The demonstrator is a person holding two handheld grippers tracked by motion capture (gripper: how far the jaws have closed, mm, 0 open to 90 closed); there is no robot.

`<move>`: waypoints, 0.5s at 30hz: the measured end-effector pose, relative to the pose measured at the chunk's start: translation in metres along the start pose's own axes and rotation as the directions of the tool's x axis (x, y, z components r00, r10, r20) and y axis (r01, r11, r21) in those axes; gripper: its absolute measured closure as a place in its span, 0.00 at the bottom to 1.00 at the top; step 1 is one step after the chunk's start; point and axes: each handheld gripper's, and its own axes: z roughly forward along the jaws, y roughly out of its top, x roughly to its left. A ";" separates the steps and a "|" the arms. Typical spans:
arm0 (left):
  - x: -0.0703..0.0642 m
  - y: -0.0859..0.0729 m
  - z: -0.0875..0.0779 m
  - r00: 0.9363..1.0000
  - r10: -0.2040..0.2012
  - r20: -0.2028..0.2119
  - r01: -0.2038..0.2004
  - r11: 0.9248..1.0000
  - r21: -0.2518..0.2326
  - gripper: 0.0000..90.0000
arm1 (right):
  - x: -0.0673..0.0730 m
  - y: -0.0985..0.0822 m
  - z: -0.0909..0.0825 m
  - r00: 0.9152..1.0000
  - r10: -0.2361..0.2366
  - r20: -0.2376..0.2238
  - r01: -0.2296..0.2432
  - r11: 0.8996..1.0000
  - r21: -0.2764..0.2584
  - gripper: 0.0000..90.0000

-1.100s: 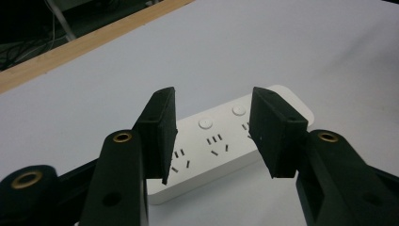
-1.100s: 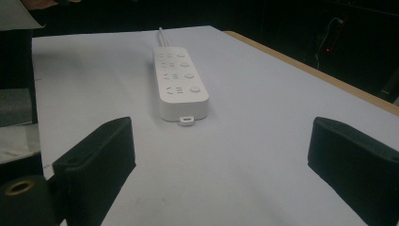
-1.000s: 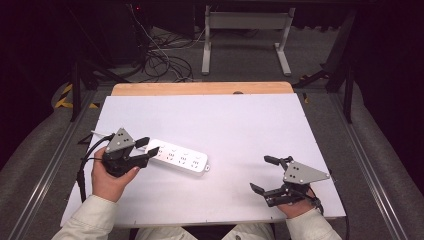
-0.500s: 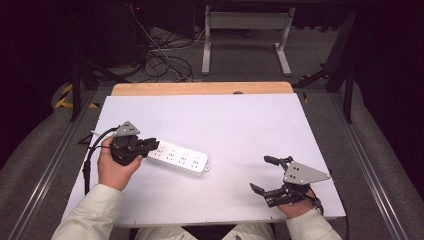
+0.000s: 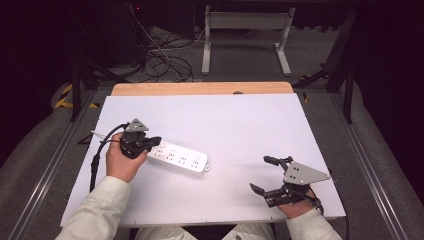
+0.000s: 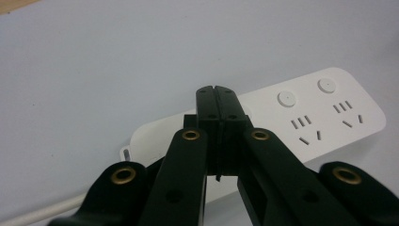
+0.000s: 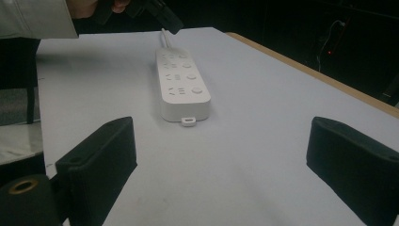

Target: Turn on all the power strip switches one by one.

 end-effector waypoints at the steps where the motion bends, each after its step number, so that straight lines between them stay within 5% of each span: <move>1: 0.001 0.000 0.002 1.000 -0.003 -0.001 0.003 1.000 0.003 1.00 | 0.000 0.000 0.000 1.000 0.000 0.000 0.000 1.000 0.000 0.10; 15: 0.008 -0.003 0.023 1.000 -0.016 -0.023 0.017 0.999 0.038 1.00 | 0.000 0.000 0.000 1.000 0.000 -0.004 0.000 1.000 0.001 0.10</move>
